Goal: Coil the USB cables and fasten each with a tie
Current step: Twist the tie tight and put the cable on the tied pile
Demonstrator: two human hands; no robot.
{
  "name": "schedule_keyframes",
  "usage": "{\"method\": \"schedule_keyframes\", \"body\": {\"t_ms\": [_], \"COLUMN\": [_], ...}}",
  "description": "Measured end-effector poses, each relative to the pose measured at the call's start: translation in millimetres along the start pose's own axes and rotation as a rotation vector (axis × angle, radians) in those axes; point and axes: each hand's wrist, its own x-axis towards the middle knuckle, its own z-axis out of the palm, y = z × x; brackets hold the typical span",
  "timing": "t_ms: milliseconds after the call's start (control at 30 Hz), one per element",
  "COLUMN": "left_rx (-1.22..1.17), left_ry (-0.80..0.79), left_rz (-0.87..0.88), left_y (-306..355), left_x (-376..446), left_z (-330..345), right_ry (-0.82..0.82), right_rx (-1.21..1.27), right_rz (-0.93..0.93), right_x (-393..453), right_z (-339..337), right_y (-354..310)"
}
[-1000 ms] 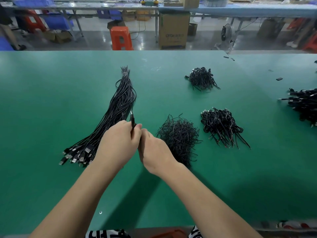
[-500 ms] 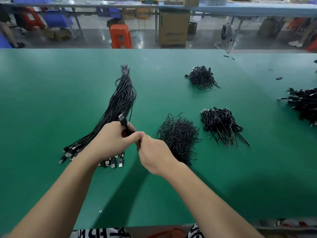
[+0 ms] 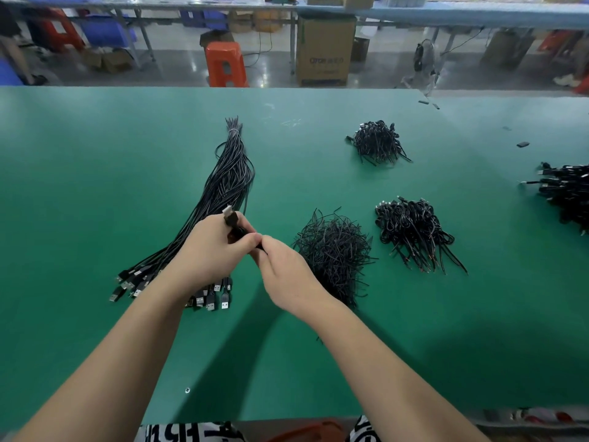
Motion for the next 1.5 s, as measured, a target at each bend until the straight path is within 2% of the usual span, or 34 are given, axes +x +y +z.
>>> {"method": "schedule_keyframes", "body": {"t_ms": [167, 233, 367, 433, 467, 567, 633, 867, 1033, 1500], "left_rx": [-0.256, -0.421, -0.822, -0.906, -0.819, -0.191, -0.013, 0.109, 0.095, -0.040], "left_ry": [-0.103, -0.169, -0.304, -0.279, -0.237, -0.154, -0.140, -0.100, -0.070, -0.125], "left_rz": [-0.063, -0.115, -0.100, -0.173, -0.214, -0.229, -0.222, -0.234, -0.214, -0.311], "left_y": [-5, -7, -10, -20, -26, -43, -51, -59, -55, -54], "left_x": [9, 14, 25, 33, 38, 50, 56, 69, 79, 67], "left_z": [8, 13, 25, 34, 41, 71, 91, 138, 150, 123], "right_ry": [0.059, 0.055, 0.098, 0.140, 0.160, 0.205, 0.220, 0.249, 0.235, 0.219], "right_rx": [-0.098, -0.034, 0.210, 0.311, 0.336, 0.381, 0.405, 0.391, 0.373, 0.379], "right_rz": [-0.047, -0.017, 0.123, 0.182, 0.197, 0.215, 0.229, 0.280, 0.291, 0.315], "right_x": [1, 3, 11, 16, 18, 21, 22, 21, 20, 20], "right_z": [-7, -9, -26, -39, -45, -60, -66, -69, -68, -67], "right_y": [4, 8, 23, 32, 36, 46, 52, 65, 71, 73]}}
